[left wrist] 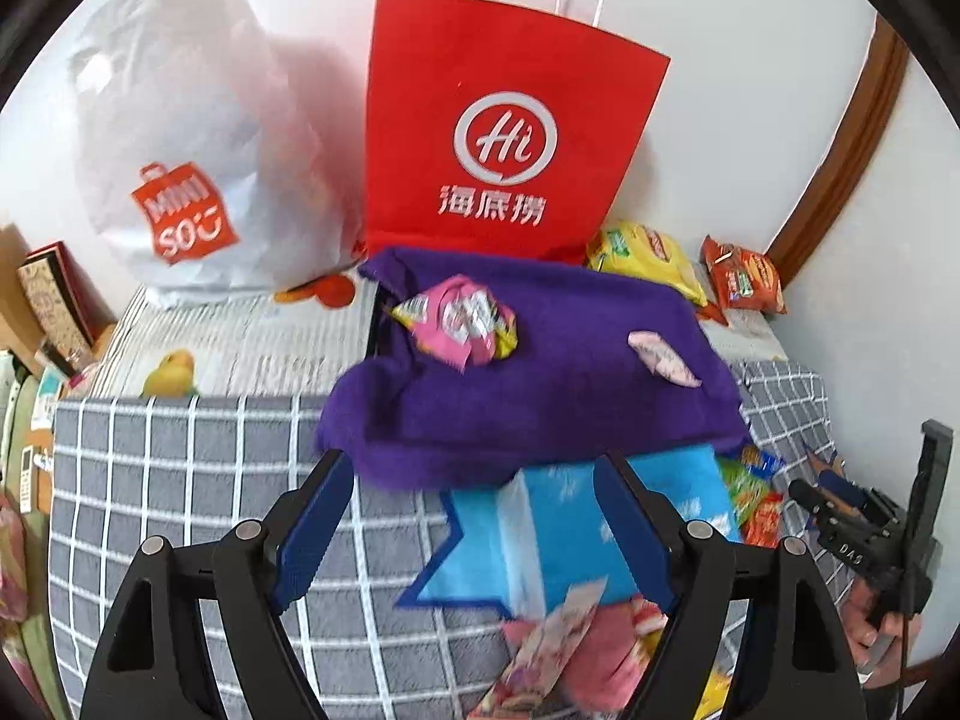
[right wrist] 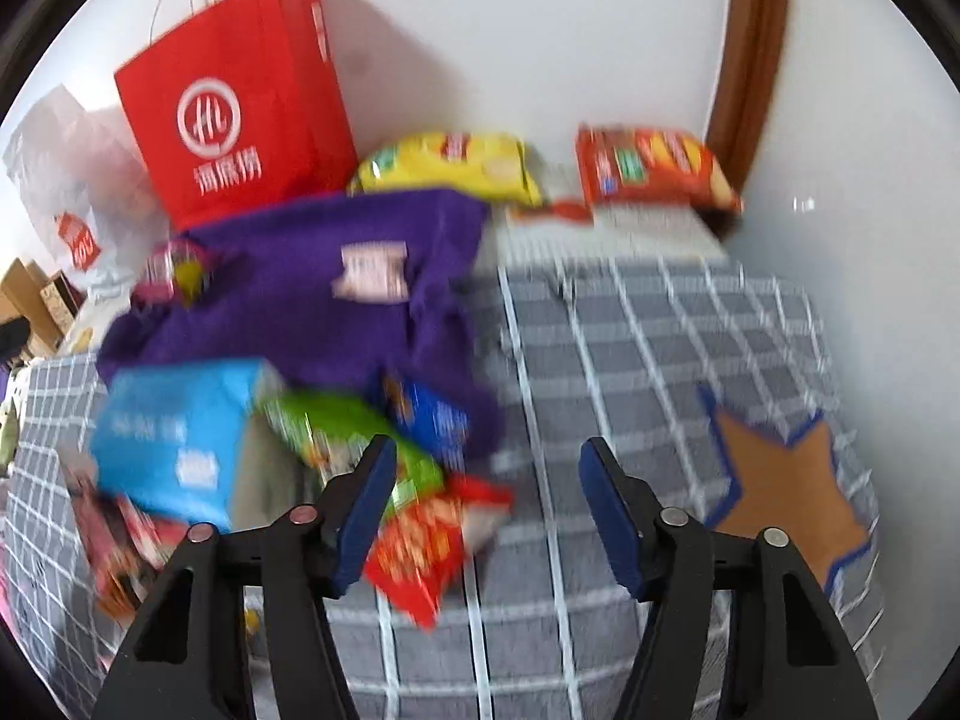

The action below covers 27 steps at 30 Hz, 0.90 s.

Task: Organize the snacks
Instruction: 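Grasp the red packet with the right tool while the left tool grasps the white stick snack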

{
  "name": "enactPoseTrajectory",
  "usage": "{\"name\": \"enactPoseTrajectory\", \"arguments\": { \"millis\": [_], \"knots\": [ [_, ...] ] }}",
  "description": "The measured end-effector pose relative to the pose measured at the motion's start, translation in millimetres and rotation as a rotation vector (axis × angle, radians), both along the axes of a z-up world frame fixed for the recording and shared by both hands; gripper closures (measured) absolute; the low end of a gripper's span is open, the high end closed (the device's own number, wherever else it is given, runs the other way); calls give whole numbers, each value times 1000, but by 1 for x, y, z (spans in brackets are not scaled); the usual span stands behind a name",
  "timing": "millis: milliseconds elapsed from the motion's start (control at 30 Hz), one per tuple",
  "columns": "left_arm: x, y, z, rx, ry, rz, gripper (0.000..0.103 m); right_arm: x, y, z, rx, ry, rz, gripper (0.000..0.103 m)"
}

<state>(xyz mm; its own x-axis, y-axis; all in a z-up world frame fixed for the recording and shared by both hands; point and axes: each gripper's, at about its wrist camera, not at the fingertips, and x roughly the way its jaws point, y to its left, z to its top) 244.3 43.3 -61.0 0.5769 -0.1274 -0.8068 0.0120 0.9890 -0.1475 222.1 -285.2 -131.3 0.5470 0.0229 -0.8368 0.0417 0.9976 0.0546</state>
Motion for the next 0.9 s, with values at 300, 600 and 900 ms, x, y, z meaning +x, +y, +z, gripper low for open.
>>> {"name": "enactPoseTrajectory", "arguments": {
  "millis": [300, 600, 900],
  "knots": [
    [-32, 10, -27, 6, 60, 30, 22, -2, 14, -39, 48, 41, 18, 41],
    [-47, 12, -34, -3, 72, 32, 22, -35, 22, -36, 10, 40, 121, 61],
    [-58, 8, -35, -37, 72, 21, 22, -74, -1, -37, 102, 78, 132, 48]
  ]
}}
